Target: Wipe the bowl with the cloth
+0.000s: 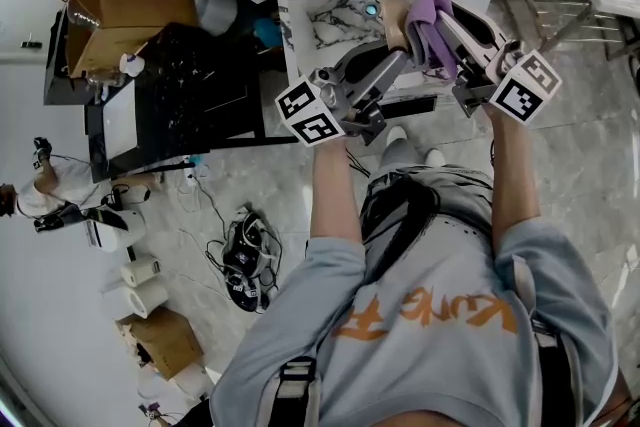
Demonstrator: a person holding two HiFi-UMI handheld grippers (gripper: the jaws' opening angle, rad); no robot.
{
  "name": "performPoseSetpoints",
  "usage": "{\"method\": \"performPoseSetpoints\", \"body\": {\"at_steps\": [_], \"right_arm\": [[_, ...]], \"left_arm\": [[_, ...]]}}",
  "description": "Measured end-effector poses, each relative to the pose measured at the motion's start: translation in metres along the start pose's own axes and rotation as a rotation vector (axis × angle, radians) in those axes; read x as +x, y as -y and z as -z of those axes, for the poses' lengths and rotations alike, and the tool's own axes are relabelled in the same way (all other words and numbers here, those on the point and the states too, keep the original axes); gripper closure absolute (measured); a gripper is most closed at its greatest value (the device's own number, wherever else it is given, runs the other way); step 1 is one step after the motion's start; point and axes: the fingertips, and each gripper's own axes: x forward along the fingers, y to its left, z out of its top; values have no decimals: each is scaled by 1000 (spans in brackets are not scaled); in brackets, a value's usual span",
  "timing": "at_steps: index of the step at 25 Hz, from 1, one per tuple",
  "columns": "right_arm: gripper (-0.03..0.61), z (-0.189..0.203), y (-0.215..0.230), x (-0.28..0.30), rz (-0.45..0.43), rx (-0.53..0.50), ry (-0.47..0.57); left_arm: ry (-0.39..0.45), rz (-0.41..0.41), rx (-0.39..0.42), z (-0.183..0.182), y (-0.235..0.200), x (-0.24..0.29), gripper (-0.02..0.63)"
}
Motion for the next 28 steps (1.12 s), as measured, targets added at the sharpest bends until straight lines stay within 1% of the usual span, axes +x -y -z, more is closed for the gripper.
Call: {"method": "performPoseSetpoints", "body": {"at_steps": [5,8,11,16,22,25,27,28], "right_arm": [[474,-3,15,-3,72,11,21],[474,0,25,-1,118,-1,-2],[474,9,29,3,150,-15,-35],[475,33,30,12,179,-35,-136],[475,53,30,16,172,-66,-237],[475,65,26,17,158,-91,-289],[476,67,24,17,153,-98,-303],[475,67,24,17,153,-103,-308]], "left_arm": [[1,90,-6,1,17,3,580],[17,86,0,-1,17,3,580],[45,62,3,-7,16,-3,580],[144,-8,11,-25,8,-17,580],[199,-117,32,-36,-6,-28,580],[219,-201,43,-43,-18,-33,580],[197,-282,65,-43,-27,-36,580],[179,-335,81,-42,-33,-38,580]]}}
